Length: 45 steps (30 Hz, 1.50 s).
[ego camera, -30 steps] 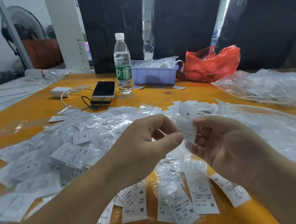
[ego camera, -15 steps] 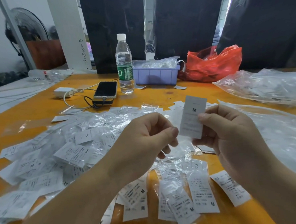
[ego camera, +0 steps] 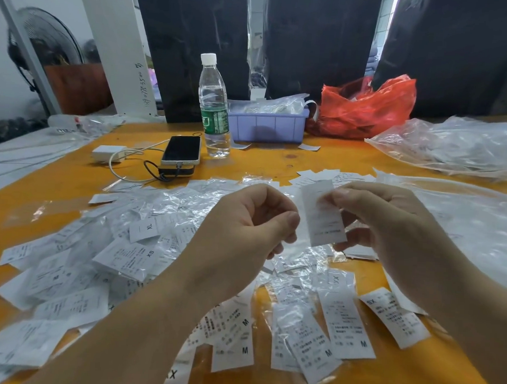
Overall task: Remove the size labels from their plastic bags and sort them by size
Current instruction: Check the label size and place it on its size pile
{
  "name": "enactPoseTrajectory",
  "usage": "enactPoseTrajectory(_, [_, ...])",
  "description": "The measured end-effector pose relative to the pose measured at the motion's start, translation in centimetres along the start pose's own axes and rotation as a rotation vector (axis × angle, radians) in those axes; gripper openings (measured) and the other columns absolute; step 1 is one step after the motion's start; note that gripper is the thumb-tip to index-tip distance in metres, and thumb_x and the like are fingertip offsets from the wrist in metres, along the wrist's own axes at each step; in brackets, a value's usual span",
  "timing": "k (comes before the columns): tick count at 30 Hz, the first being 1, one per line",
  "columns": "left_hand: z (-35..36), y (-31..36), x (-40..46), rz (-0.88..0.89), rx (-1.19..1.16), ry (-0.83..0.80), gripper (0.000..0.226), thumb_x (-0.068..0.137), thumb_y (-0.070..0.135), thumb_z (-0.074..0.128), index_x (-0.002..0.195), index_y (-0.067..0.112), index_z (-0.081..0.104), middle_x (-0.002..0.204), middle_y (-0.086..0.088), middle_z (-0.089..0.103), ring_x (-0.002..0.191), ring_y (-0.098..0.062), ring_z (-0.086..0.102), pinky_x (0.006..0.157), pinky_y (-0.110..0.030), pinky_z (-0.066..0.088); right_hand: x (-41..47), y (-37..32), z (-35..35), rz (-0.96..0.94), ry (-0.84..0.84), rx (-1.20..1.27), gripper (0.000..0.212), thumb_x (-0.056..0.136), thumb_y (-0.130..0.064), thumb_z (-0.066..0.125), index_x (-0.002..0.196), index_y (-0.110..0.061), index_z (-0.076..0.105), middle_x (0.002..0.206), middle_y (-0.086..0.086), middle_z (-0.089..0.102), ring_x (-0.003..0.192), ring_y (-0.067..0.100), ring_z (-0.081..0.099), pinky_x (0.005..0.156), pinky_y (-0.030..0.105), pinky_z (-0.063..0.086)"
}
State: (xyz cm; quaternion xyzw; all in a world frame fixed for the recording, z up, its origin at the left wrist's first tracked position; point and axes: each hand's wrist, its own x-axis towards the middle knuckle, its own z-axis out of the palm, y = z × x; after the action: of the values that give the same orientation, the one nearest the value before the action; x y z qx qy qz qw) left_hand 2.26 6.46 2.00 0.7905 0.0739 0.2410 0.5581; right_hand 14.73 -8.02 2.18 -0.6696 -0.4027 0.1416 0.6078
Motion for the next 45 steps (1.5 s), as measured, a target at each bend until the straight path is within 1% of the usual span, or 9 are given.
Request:
enactPoseTrajectory(6, [-0.2, 0.1, 0.0, -0.05, 0.097, -0.017, 0.014, 0.091, 0.011, 0.061, 0.085, 0.02, 0.07, 0.064, 0.009, 0.066, 0.057, 0.0, 0.058, 0.056, -0.014, 0.047, -0.1, 0.3, 0.2, -0.022, -0.132, -0.089, 0.015, 0.088, -0.028, 0.068, 0.079, -0.019, 0.076, 0.075, 0.003, 0.071, 0.072, 0.02, 0.067, 0.068, 0.035, 0.05])
enactPoseTrajectory(12, [-0.2, 0.1, -0.1, -0.046, 0.225, -0.05, 0.024, 0.08, 0.054, 0.06, 0.084, 0.032, 0.07, 0.081, 0.01, 0.068, 0.076, -0.009, 0.062, 0.068, -0.021, 0.051, -0.4, 0.4, 0.7, -0.057, -0.171, -0.119, 0.019, 0.083, -0.036, 0.072, 0.078, -0.018, 0.076, 0.072, 0.005, 0.071, 0.069, 0.022, 0.068, 0.07, 0.042, 0.052])
enactPoseTrajectory(19, [-0.2, 0.4, -0.2, -0.04, 0.284, -0.034, 0.015, 0.089, 0.041, 0.062, 0.083, 0.031, 0.071, 0.08, 0.014, 0.07, 0.08, 0.002, 0.063, 0.067, -0.004, 0.044, -0.4, 0.5, 0.7, -0.079, -0.139, -0.127, 0.018, 0.08, -0.036, 0.076, 0.077, -0.019, 0.075, 0.07, 0.005, 0.07, 0.068, 0.026, 0.067, 0.067, 0.043, 0.052])
enactPoseTrajectory(22, [-0.3, 0.5, -0.1, -0.037, 0.221, -0.014, 0.013, 0.089, 0.033, 0.065, 0.08, 0.025, 0.071, 0.078, 0.011, 0.072, 0.077, 0.0, 0.065, 0.066, -0.005, 0.045, -0.5, 0.2, 0.5, -0.098, -0.102, -0.123, 0.022, 0.075, -0.04, 0.075, 0.077, -0.018, 0.073, 0.068, 0.002, 0.069, 0.063, 0.017, 0.065, 0.06, 0.027, 0.05])
enactPoseTrajectory(25, [-0.7, 0.5, 0.1, -0.054, 0.18, 0.024, 0.011, 0.088, 0.03, 0.066, 0.079, 0.024, 0.07, 0.072, 0.015, 0.07, 0.071, 0.003, 0.064, 0.062, -0.003, 0.044, -0.2, 0.0, 0.1, -0.103, 0.039, -0.072, 0.01, 0.08, -0.019, 0.076, 0.085, -0.02, 0.068, 0.073, 0.003, 0.069, 0.063, 0.019, 0.064, 0.058, 0.025, 0.053])
enactPoseTrajectory(30, [-1.0, 0.5, 0.2, -0.059, 0.207, 0.037, 0.01, 0.086, 0.033, 0.068, 0.081, 0.024, 0.069, 0.077, 0.01, 0.071, 0.072, 0.0, 0.064, 0.063, -0.005, 0.046, 0.0, -0.2, -0.2, -0.034, -0.008, -0.013, 0.048, 0.087, -0.004, 0.067, 0.119, -0.036, 0.05, 0.086, 0.005, 0.069, 0.076, 0.02, 0.064, 0.066, 0.032, 0.055])
enactPoseTrajectory(34, [-0.7, 0.6, 0.2, -0.056, 0.191, 0.015, 0.01, 0.086, 0.031, 0.069, 0.081, 0.022, 0.069, 0.078, 0.01, 0.073, 0.07, 0.001, 0.065, 0.063, -0.008, 0.048, -0.3, -0.5, -0.2, -0.046, -0.141, -0.11, 0.02, 0.077, -0.018, 0.061, 0.094, -0.018, 0.071, 0.08, 0.01, 0.063, 0.067, 0.012, 0.054, 0.06, 0.021, 0.048])
enactPoseTrajectory(39, [-0.6, 0.7, 0.1, -0.048, 0.172, 0.002, 0.009, 0.086, 0.027, 0.07, 0.08, 0.021, 0.067, 0.076, 0.009, 0.074, 0.071, -0.003, 0.067, 0.068, -0.015, 0.053, -0.4, -0.7, 0.1, -0.041, -0.167, -0.09, 0.023, 0.074, -0.025, 0.058, 0.087, -0.018, 0.075, 0.09, 0.018, 0.066, 0.071, 0.025, 0.054, 0.064, 0.034, 0.046])
enactPoseTrajectory(45, [-0.7, 0.8, 0.0, -0.029, 0.174, 0.025, 0.009, 0.086, 0.024, 0.071, 0.078, 0.02, 0.067, 0.072, 0.008, 0.072, 0.063, 0.001, 0.064, 0.062, -0.012, 0.049, -0.3, -0.8, 0.0, -0.046, -0.15, -0.091, 0.021, 0.073, -0.029, 0.059, 0.083, -0.024, 0.077, 0.083, 0.002, 0.07, 0.063, 0.004, 0.056, 0.056, 0.02, 0.048])
